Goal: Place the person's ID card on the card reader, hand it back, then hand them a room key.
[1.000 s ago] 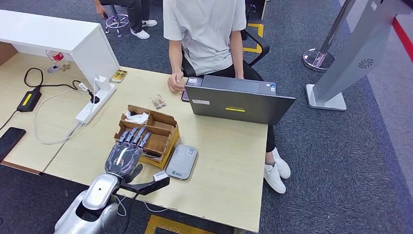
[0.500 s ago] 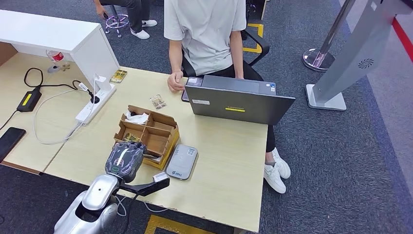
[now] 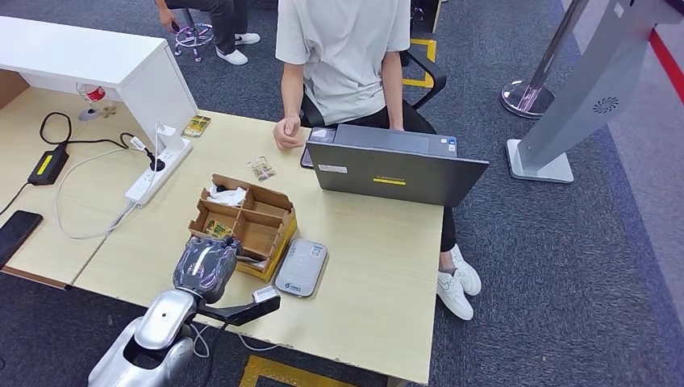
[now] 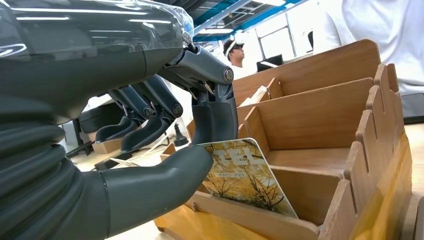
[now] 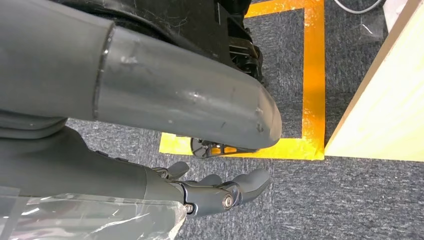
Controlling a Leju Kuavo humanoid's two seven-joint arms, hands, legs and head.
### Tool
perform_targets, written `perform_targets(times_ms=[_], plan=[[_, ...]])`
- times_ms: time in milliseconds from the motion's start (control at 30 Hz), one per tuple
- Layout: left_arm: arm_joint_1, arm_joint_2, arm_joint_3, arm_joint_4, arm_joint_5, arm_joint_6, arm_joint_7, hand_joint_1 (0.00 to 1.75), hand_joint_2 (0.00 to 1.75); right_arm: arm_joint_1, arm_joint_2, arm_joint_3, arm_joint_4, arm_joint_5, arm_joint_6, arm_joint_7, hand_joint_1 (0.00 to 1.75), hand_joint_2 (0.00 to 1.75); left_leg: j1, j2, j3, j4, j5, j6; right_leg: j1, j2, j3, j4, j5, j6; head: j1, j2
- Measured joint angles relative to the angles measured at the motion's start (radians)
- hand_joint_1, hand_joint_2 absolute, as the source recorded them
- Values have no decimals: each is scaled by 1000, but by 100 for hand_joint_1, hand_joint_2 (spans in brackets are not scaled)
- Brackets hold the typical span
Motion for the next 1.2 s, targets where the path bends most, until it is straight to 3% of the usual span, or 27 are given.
perform_targets(times_ms=[900, 1200], plan=[[4, 1, 0, -144, 6, 2, -5, 175, 175, 1, 0, -39, -2, 17, 0, -3, 0, 0, 0, 0, 0, 0, 0, 0, 0, 0, 0, 0, 0, 0, 0, 0], [-81, 1, -4, -190, 35, -12, -7, 175, 175, 1, 0, -51, -2, 43, 4, -4, 0, 0, 0, 0, 0, 0, 0, 0, 0, 0, 0, 0, 0, 0, 0, 0]])
